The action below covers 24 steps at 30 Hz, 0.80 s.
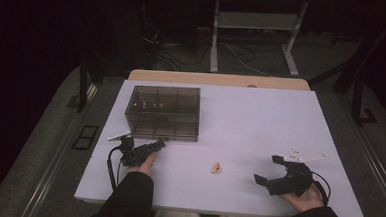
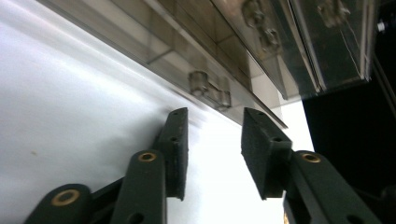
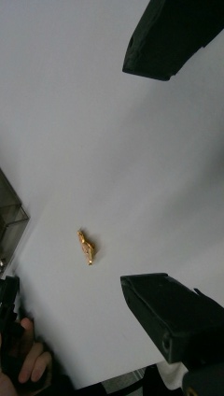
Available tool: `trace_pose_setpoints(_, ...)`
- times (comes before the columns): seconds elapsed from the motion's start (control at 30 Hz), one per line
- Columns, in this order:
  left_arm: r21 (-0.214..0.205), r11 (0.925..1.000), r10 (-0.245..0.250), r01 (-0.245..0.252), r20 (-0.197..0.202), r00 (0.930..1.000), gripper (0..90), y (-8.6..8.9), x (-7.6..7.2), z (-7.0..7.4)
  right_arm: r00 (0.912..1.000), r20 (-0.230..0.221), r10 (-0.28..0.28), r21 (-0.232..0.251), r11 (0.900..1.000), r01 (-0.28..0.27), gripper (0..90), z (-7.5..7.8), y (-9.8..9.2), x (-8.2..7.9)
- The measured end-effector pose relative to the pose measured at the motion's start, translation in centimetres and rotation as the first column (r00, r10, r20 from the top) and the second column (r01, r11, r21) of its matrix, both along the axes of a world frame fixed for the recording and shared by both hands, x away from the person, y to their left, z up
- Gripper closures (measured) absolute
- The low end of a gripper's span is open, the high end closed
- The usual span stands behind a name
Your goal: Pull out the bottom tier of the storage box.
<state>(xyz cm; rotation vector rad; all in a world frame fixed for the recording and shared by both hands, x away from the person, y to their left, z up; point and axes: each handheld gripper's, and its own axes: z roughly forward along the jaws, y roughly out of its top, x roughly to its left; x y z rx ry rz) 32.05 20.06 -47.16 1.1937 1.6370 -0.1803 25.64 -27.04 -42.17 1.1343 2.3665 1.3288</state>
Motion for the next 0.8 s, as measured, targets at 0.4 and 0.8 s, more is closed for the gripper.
trace_pose_setpoints(0.4,0.108,0.9911,-0.085,0.077,0.063,0.9944,21.9,-1.1,-0.2,2.3,1.0,0.002,0.001,0.0,1.0,-0.001,0.5,0.0,0.0,0.0)
trace_pose_setpoints(0.8,0.302,0.9433,-0.186,0.137,0.14,0.9726,5.2,-2.0,0.0,4.4,0.9999,0.011,-0.003,0.025,0.9997,0.002,0.5,0.1,-0.2,-0.1)
